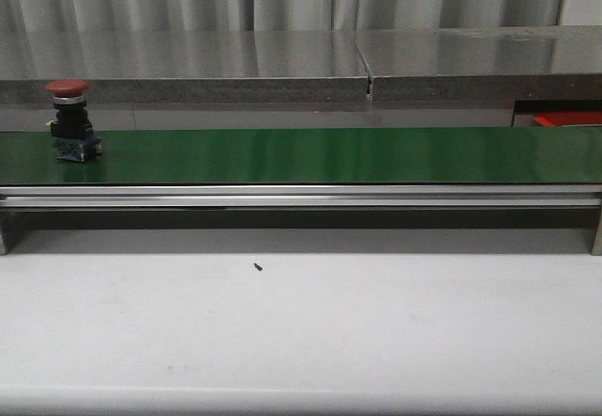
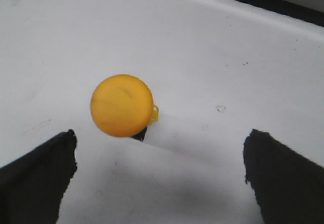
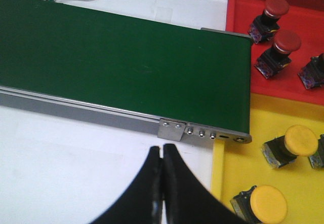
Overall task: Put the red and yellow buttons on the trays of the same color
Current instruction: 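Move the left gripper over a yellow push-button on the table, then close the left gripper on the yellow push-button and lift it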
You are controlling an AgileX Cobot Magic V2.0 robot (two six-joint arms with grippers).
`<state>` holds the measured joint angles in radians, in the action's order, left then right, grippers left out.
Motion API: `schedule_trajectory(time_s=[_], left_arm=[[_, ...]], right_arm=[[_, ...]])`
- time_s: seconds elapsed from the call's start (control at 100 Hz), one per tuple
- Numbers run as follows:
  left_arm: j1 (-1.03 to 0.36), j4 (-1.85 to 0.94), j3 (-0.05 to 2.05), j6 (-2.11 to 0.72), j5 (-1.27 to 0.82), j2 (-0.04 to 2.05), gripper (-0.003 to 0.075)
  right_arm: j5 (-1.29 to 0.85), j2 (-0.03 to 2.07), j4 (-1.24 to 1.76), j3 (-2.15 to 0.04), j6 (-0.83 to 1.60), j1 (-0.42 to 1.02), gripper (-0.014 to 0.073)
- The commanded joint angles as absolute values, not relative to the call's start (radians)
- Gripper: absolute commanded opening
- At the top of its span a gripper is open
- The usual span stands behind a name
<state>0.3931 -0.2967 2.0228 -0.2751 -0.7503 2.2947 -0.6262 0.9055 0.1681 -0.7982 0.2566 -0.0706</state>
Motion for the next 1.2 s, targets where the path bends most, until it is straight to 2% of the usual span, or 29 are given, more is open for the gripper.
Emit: schedule_trajectory(time_s=[0.0, 0.33, 0.43, 0.52, 0.69, 0.8, 1.19], left_arm=[[0.394, -0.316, 2.097, -0.268, -0.688, 2.272, 0.0643], [0.394, -0.349, 2.198, -0.268, -0.609, 2.395, 0.0640], [0.394, -0.348, 2.198, -0.268, -0.590, 2.399, 0.0608], [0.394, -0.348, 2.198, -0.268, -0.583, 2.399, 0.0486], [0.394, -0.348, 2.198, -0.268, -0.598, 2.399, 0.0120], [0.395, -0.348, 2.198, -0.268, -0.633, 2.379, -0.0018], [0.395, -0.487, 2.196, -0.268, -0.861, 2.143, -0.0019]], right_arm=[[-0.568, 0.898, 0.172, -0.821, 0.267, -0.072, -0.0116], [-0.569, 0.898, 0.172, -0.821, 0.267, -0.072, -0.0116], [-0.568, 0.898, 0.172, -0.821, 0.267, -0.072, -0.0116], [-0.568, 0.898, 0.172, -0.821, 0.267, -0.072, -0.0116], [-0.568, 0.898, 0.172, -0.821, 0.267, -0.072, -0.0116], [-0.568, 0.898, 0.172, -0.821, 0.267, -0.072, -0.0116], [-0.568, 0.898, 0.172, -0.821, 0.267, -0.072, -0.0116]])
